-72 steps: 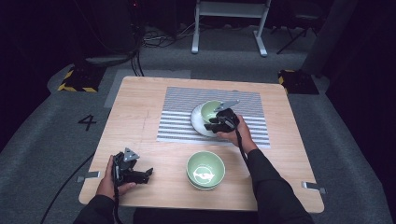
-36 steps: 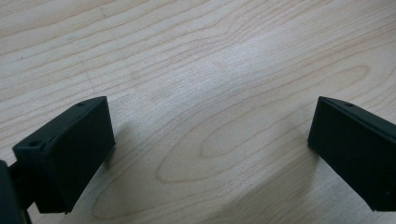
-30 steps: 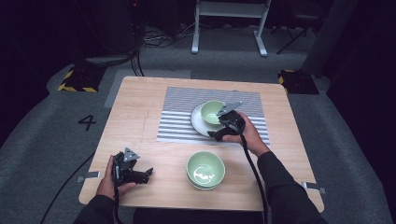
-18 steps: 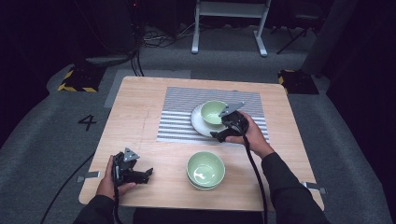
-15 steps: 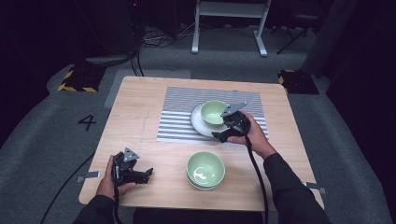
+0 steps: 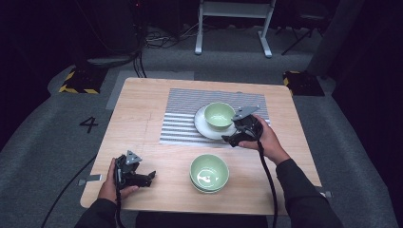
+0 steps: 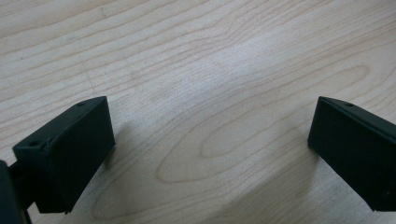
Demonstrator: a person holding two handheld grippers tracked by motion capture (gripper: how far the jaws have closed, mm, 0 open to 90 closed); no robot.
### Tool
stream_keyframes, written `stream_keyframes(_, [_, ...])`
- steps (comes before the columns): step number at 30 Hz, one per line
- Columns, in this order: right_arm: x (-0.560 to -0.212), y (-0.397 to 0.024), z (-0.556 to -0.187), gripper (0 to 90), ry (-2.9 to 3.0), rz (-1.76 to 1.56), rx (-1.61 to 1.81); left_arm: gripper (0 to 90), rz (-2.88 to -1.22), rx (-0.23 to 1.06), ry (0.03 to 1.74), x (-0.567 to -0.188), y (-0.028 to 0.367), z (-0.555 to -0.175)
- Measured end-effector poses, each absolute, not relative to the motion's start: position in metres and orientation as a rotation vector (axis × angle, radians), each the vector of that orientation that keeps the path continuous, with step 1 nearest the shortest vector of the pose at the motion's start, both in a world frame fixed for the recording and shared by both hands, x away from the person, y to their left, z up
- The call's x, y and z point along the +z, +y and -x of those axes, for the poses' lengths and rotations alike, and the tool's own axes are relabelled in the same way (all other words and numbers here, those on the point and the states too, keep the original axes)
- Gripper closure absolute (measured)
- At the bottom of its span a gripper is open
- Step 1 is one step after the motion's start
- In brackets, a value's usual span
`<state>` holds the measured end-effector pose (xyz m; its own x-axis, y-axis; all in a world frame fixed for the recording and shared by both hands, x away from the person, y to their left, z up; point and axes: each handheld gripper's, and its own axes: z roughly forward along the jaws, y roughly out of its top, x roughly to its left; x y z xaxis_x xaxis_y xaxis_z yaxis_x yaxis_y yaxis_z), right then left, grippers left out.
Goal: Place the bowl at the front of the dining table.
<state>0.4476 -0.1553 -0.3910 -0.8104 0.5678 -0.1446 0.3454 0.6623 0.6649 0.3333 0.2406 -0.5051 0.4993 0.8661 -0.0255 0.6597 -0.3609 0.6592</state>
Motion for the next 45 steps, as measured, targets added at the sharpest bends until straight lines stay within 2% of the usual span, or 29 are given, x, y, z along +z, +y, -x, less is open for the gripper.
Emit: stream_keyframes(45, [-0.393,-0.178,-0.393,21.2,2.535,-0.585,0.898,0.4,-2.134,0.438,1.246,-0.505,0.241,-0.333])
